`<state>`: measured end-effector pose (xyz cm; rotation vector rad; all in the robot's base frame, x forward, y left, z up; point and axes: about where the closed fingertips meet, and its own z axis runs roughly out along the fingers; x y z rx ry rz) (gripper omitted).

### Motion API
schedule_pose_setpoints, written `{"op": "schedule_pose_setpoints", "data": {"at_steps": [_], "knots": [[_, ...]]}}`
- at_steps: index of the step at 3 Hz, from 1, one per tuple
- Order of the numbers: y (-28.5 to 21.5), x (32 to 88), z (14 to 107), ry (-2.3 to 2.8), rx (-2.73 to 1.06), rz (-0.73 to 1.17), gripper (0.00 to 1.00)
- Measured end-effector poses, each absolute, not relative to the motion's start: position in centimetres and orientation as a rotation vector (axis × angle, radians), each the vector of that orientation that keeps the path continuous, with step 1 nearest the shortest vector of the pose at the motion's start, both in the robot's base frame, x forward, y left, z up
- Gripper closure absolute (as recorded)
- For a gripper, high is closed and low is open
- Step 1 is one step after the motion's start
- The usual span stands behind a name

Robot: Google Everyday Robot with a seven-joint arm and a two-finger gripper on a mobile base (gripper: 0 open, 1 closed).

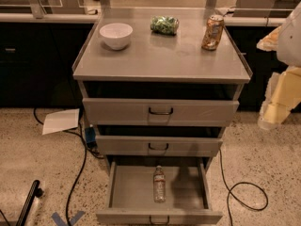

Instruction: Pick water bottle from bottom drawer and place on counter

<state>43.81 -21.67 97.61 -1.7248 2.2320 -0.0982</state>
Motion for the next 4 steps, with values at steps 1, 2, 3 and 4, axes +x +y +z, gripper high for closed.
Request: {"op": "schedule_pose_setpoints", "data": {"at_steps": [1,2,3,4], "knots": [[-21.7,43.8,97.6,2.232,-1.725,-0.098,0.00],[-21.3,43.6,96.8,2.220,-1.696,-0.072,0.00],[-21.3,43.0,92.4,2.300,-1.494,0.080,0.00],[-21.0,41.8,84.9,2.443,-1.116,0.355,0.00]]}}
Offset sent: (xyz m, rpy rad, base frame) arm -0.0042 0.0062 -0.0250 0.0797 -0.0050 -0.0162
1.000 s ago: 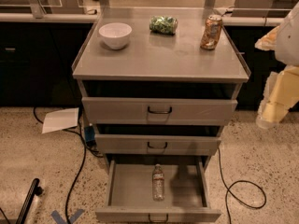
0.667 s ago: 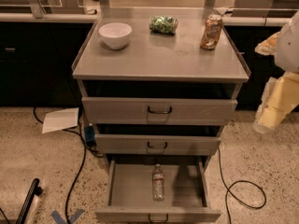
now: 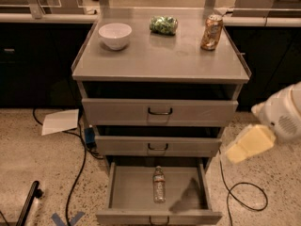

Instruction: Pick water bottle from bottom drawer and place on counter

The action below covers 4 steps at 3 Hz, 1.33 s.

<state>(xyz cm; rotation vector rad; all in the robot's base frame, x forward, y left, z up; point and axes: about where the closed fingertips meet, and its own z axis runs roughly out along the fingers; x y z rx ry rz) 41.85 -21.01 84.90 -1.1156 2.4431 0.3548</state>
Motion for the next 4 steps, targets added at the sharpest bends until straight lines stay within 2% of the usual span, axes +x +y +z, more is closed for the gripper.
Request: {"op": "schedule_pose_setpoints", "data": {"at_steps": [1,3,4], "knots": [[-20.1,41.8,79.2,2.539,-0.774,0.491,0.00],[-20.4,43.2,79.2,2.517,-0.690,0.458,0.00],[-18.8,43.2,76.5,2.535,-0.674,0.414,0.00]]}}
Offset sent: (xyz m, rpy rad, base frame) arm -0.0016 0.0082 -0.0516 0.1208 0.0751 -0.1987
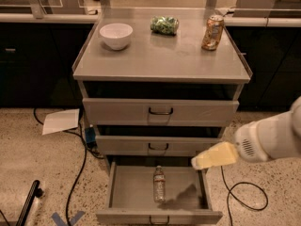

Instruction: Pick water bottle from bottom drawer and place on counter

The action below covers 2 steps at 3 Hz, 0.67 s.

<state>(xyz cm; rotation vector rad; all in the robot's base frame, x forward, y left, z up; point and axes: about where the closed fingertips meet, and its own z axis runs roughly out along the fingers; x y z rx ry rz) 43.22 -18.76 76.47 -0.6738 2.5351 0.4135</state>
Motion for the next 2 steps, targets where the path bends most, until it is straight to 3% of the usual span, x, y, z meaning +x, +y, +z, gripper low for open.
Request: {"op": "schedule_pose_setpoints", "data": {"at_steps": [2], "knots": [[-6.0,42.4,61.4,2.652,-0.763,0.507,0.00]]}}
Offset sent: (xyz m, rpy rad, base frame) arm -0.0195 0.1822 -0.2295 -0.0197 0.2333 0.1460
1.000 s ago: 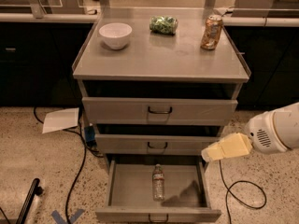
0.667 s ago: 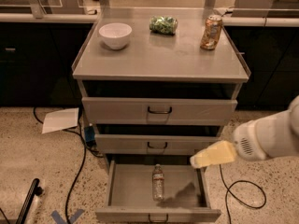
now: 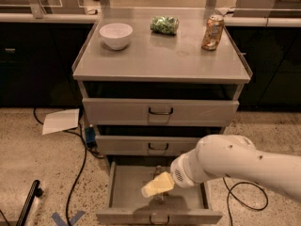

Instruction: Pick water bottle from bottom drawer and place on counter

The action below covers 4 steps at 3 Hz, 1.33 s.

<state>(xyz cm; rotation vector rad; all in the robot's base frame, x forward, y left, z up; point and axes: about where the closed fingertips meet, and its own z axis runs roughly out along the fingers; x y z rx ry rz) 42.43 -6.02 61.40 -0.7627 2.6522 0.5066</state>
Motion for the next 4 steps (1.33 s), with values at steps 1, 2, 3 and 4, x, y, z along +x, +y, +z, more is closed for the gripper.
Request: {"op": "schedule_pose_setpoints", "data": {"at_steps": [1,2,3,4], "knots": [[-6.1,42.4,61.4,2.652,-0.762,0.506,0.00],[-6.4,43.3,59.4,2.682,-0.728,0.558,0.00],[-7.2,46.5,55.3,2.721,-0.665,0.626,0.00],[-6.9,48.7,50.8,2.758,-0.628,0.708,0.00]]}}
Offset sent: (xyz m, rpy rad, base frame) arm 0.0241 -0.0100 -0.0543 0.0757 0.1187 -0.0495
